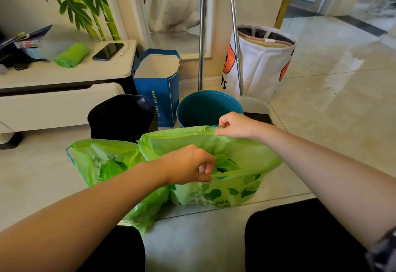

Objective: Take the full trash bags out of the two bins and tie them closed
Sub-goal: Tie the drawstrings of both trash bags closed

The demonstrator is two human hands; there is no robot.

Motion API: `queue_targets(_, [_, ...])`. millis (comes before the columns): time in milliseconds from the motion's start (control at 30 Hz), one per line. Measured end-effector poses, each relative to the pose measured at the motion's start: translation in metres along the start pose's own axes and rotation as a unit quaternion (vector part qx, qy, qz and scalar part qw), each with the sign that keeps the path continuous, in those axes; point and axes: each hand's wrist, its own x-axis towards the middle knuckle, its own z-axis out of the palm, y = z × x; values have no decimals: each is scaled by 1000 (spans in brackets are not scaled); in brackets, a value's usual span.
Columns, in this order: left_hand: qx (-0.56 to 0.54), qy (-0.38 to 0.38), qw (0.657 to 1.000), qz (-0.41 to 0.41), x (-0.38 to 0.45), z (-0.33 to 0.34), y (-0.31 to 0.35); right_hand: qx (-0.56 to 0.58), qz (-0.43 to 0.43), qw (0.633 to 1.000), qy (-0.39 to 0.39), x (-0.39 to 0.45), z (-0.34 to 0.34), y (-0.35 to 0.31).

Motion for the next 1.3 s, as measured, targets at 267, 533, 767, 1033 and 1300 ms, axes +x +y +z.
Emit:
queue_targets(267, [4,11,999,-41,-10,-17,-4,50,-29,994,92,3,-4,-3])
queue_targets(533, [-4,-8,997,-74,-11,-14,-4,68,-15,994,87,1,-3,-3])
queue_targets(767, [-53,-60,994,-79,-14,-22,-5,145,-2,987,73,-3,-11,-16])
queue_targets(1033, [-76,-34,993,-85,-19,-36,-11,206,-34,974,82,-7,-14,-21])
queue_targets(1300, [-7,-117,987,-110,-18,-28,-12,186,-35,977,102,-7,-17,-13])
